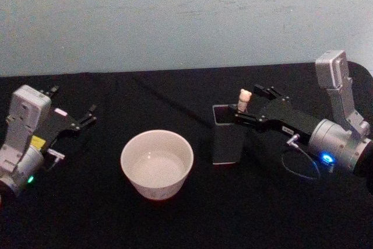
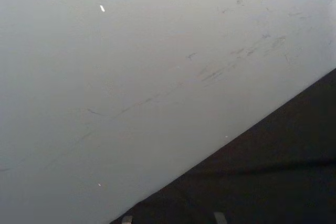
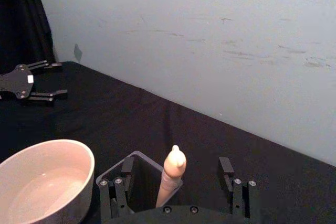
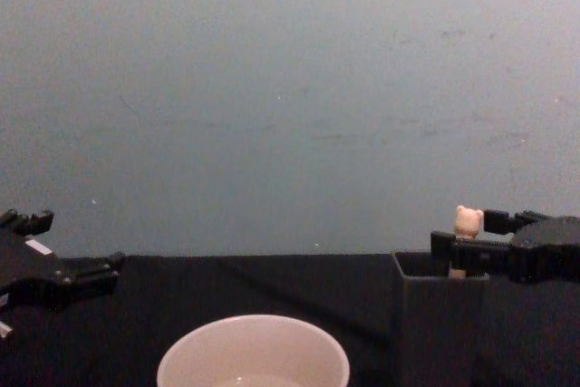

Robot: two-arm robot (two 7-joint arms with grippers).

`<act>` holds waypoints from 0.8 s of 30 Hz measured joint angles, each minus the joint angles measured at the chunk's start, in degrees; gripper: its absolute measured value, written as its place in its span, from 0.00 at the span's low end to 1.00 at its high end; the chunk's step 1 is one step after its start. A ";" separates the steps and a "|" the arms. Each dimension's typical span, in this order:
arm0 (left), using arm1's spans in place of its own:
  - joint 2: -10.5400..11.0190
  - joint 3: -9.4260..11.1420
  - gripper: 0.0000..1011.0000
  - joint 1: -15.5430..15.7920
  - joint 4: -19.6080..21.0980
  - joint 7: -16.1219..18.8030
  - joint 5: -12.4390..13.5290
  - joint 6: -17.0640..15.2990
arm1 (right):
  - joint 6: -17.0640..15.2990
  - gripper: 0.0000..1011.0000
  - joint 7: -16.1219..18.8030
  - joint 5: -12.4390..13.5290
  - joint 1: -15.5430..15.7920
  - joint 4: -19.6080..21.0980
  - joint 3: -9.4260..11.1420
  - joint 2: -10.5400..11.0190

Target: Pick up the stirring spoon with one hand, stir inside the cup, then place it back in its original position.

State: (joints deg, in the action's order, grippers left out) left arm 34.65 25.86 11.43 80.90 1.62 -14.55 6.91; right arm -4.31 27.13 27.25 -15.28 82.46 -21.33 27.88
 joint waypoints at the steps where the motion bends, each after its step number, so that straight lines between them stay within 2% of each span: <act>1: 0.00 0.00 0.99 0.00 0.00 0.00 0.00 0.00 | 0.00 0.99 0.00 0.00 0.00 0.00 0.00 0.00; 22: 0.00 0.00 0.99 0.00 0.00 0.00 0.00 0.00 | 0.16 0.99 -0.03 0.00 0.15 0.14 0.06 0.08; 24: 0.00 0.00 0.99 0.00 0.00 0.00 0.00 0.00 | 0.17 0.96 -0.04 0.00 0.16 0.15 0.06 0.09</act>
State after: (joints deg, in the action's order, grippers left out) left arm 34.65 25.86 11.43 80.90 1.62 -14.55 6.91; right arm -4.14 27.10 27.25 -15.12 82.61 -21.26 27.97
